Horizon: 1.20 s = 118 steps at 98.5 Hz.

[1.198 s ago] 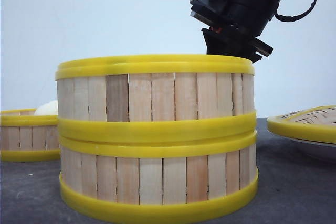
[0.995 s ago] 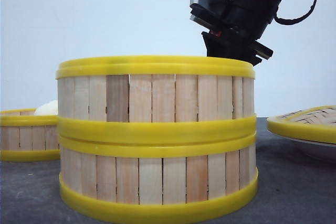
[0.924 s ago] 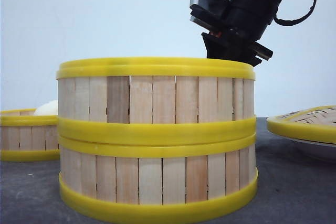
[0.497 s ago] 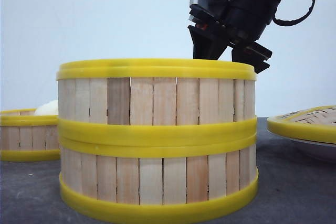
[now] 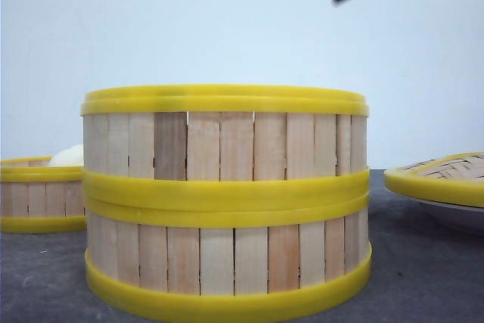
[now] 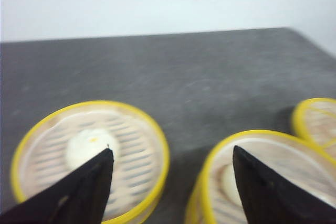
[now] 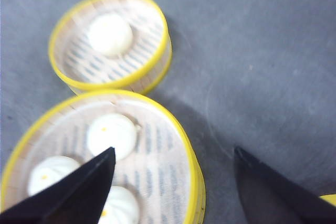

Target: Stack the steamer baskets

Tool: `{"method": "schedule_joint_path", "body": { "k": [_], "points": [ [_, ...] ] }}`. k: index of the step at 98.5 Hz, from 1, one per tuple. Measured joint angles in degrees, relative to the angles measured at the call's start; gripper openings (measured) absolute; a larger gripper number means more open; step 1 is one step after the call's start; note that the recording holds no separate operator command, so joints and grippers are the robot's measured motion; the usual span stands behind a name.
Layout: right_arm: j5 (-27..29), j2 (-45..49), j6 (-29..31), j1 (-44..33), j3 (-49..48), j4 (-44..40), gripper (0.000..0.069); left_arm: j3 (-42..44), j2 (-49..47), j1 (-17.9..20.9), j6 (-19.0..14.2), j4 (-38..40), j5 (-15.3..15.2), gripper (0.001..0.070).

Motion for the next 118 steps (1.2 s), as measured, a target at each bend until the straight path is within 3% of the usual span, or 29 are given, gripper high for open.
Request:
{"method": "schedule_joint_path", "body": {
  "k": [38,65,76,118],
  "points": [
    [-0.33,-7.26,0.17,0.13,0.02,-6.27,0.0438,15.26,20.74,15.08,1.42,-10.25,-0.02,0.0421],
    [-0.66,-7.43,0.17,0.66,0.00,-6.88,0.0438,16.33,33.14,22.23,1.55,-10.95,1.60,0.0421],
    [-0.77,-7.43,0.17,0.94,0.02,-6.91,0.0438,16.33,37.20,23.93,1.60,-10.49,3.08,0.0421],
    [-0.79,-7.43,0.17,0.92,0.02,-6.91,0.0438,16.33,47.74,24.63,2.86,-6.16,2.73,0.0421]
  ]
}}
